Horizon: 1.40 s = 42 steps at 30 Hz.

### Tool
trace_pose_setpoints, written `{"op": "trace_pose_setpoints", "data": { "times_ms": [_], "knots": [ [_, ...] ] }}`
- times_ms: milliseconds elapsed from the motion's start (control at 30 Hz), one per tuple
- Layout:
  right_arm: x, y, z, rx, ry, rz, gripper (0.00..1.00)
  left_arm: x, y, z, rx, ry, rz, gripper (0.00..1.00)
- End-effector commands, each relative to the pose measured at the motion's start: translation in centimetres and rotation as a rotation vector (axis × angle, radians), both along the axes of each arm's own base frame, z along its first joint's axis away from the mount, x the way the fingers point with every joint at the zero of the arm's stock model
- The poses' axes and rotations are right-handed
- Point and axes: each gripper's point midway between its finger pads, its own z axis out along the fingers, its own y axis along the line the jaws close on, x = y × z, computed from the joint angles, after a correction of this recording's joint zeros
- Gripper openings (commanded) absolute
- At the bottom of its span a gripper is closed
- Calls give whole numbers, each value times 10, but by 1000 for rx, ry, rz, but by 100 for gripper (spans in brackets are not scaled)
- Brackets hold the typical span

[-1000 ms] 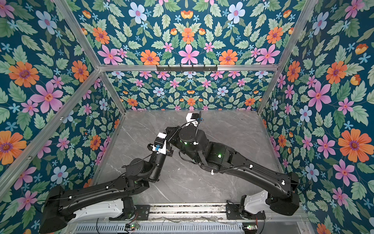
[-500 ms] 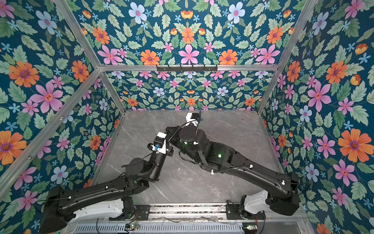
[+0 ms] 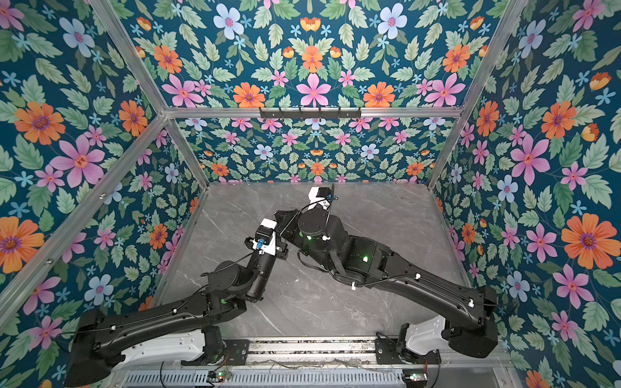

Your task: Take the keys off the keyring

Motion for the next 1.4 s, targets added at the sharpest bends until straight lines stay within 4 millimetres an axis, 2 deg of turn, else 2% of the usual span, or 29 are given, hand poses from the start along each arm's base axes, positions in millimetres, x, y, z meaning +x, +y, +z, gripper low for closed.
{"op": "trace_pose_setpoints", "data": {
  "times_ms": [0, 233, 700, 1067, 1367],
  "knots": [
    [-2, 5, 5, 10, -22, 28, 0, -5, -15, -3, 79, -6, -57, 0],
    [0, -3, 2, 9, -31, 51, 0, -15, -26, -1, 130, 18, -110, 0],
    [9, -39, -6, 21, -46, 41, 0, -39, -41, -1, 217, 69, -223, 0],
    [5, -59, -3, 14, -75, 20, 0, -42, -44, -1, 239, 88, -230, 0],
    [-2, -82, -10, -19, -77, 0, 0, -46, -50, 2, 261, 114, -275, 0]
  ]
}}
